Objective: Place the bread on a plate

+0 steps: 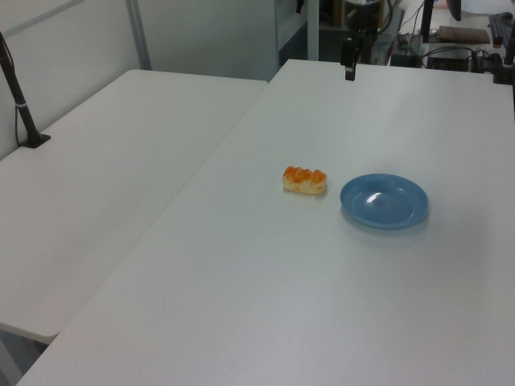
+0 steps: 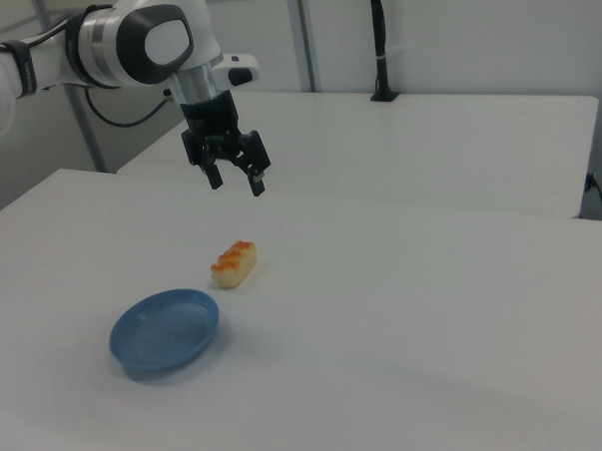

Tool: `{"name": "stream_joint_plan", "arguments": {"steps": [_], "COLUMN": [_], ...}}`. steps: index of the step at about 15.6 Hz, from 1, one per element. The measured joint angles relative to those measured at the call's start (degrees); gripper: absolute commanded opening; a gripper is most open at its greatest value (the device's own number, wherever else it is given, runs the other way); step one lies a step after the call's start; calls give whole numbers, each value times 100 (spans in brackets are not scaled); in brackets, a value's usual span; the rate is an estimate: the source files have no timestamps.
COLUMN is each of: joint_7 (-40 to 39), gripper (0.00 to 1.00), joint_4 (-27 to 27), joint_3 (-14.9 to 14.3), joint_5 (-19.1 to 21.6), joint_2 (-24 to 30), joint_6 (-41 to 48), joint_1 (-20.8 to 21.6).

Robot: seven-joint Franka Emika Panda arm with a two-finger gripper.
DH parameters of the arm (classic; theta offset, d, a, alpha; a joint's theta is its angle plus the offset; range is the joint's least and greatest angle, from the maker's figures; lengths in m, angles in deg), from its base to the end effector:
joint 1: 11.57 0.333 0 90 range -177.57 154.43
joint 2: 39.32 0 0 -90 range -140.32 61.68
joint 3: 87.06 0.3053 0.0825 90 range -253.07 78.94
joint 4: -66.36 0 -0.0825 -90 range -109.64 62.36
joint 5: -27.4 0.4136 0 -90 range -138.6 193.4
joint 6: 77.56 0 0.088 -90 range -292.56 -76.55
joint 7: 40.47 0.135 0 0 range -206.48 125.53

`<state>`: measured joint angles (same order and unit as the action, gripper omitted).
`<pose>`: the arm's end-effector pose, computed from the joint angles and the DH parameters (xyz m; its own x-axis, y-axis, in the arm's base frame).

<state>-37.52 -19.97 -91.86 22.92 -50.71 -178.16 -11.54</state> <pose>0.6540 -0.0596 0.5127 0.9916 -0.1173 0.0549 -0.1219 -0.9883 0.0912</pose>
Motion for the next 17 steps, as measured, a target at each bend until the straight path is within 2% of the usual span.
{"name": "stream_joint_plan", "arguments": {"steps": [12,15,17], "joint_7": [-15,-33,-16], "gripper": [100,100,100], "joint_4": [0,-61,-78], "joint_3": [92,116,121], "joint_5": [-1,-130,-130], "joint_2": [-29,-319,-775], "joint_6": [0,-3,-355], "joint_1": [112,430,646]}}
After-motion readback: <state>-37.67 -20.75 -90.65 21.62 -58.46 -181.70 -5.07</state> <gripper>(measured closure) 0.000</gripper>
